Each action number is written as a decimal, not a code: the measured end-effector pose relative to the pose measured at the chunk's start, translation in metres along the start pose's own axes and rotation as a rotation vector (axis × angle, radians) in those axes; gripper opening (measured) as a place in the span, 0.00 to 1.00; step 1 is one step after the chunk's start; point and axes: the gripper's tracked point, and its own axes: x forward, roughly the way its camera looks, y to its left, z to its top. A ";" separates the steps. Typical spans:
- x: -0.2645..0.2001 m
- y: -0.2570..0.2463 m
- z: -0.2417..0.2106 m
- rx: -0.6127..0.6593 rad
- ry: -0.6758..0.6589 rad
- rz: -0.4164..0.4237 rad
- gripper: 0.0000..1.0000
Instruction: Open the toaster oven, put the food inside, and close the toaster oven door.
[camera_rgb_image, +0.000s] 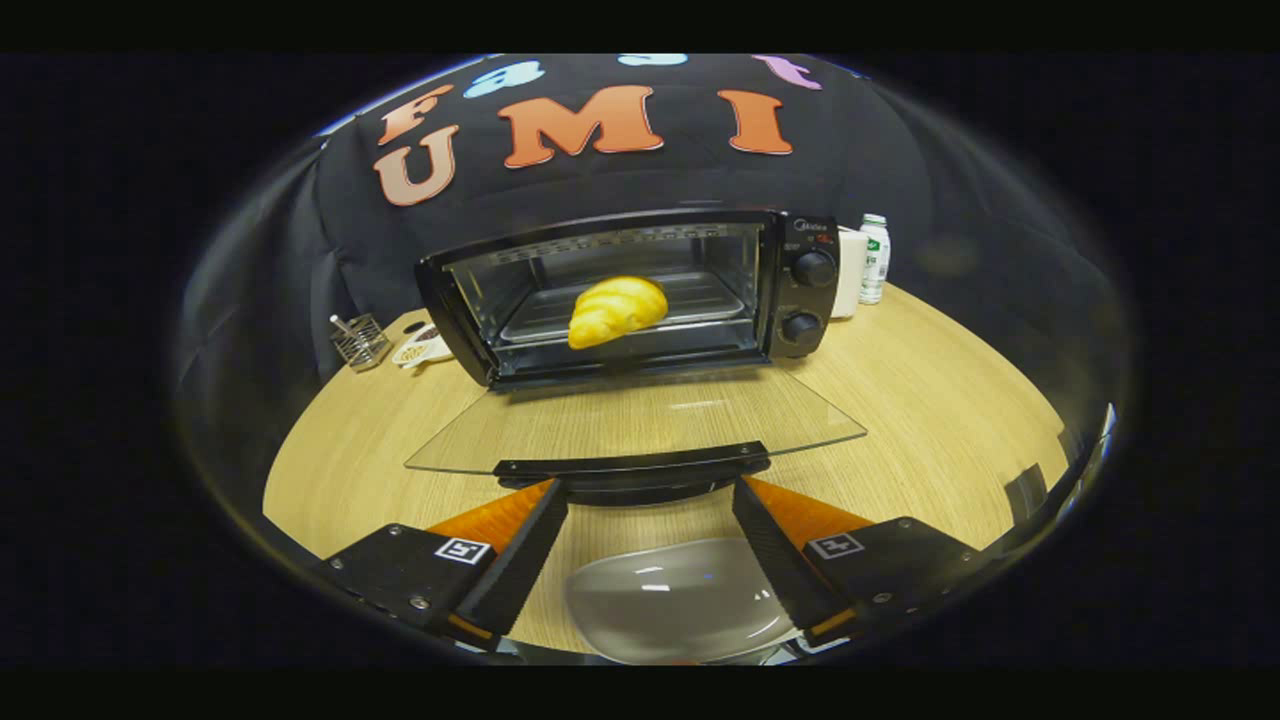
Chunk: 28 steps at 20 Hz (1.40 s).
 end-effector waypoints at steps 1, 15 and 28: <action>-0.002 0.001 0.005 0.001 -0.009 0.001 0.99; -0.008 0.011 0.083 0.026 -0.147 0.039 0.99; 0.008 0.019 0.145 0.032 -0.218 0.049 0.99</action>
